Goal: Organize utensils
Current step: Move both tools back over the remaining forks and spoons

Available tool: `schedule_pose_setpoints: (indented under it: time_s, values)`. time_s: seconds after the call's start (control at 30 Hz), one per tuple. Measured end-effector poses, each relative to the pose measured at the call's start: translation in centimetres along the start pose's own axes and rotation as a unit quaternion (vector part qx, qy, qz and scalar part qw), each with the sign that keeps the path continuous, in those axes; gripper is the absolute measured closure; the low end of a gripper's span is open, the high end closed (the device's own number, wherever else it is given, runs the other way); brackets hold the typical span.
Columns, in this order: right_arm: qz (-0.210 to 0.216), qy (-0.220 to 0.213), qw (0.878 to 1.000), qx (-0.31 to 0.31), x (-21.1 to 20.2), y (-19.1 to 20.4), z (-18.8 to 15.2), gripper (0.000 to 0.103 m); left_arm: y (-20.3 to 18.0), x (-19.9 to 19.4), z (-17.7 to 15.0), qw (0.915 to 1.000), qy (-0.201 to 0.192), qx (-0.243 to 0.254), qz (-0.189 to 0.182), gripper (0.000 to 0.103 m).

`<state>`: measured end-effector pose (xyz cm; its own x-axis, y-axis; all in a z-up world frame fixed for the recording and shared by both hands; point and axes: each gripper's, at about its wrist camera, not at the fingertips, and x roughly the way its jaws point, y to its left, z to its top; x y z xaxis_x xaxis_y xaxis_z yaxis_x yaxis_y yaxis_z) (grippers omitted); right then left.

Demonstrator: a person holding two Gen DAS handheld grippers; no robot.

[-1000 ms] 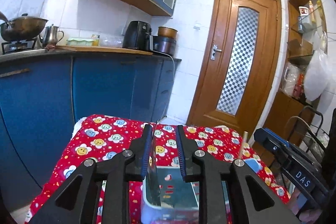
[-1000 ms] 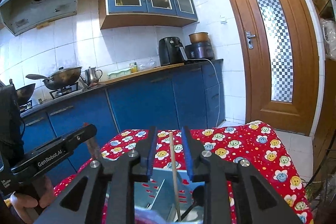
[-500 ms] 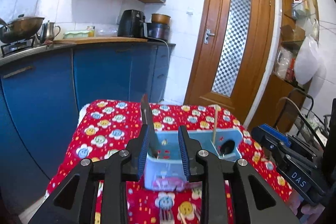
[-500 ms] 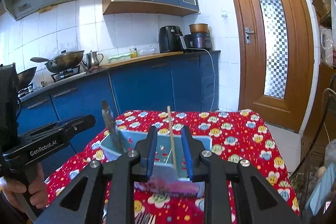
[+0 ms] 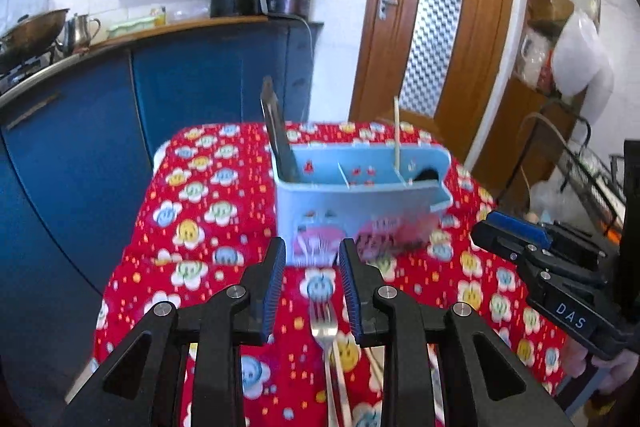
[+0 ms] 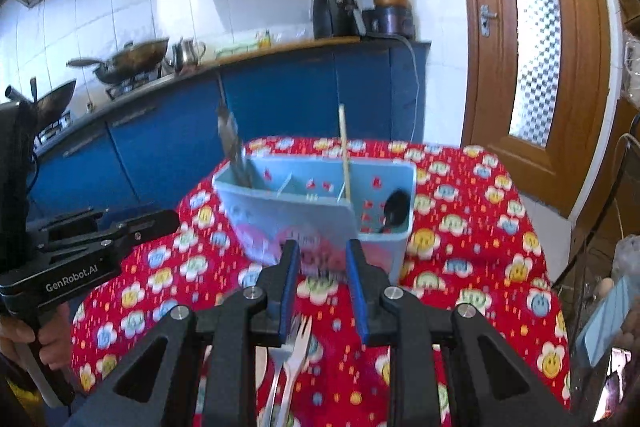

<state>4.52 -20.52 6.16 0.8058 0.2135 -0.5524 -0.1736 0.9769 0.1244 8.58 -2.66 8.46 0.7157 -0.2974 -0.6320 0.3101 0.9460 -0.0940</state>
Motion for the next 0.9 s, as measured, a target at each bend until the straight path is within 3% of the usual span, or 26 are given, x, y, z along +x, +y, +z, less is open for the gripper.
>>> schedule_pose_setpoints:
  time_s: [0.53, 0.9]
  values:
    - [0.004, 0.076, 0.997, 0.012, 1.1, -0.9, -3.0, 0.077, 0.4, 5.4, -3.5, 0.9923, 0.117, -0.024, -0.031, 0.075]
    - [0.004, 0.099, 0.995, 0.027, 2.1, -1.9, -4.2, 0.077, 1.0, 7.9, -4.5, 0.9854, 0.155, -0.045, -0.055, 0.075]
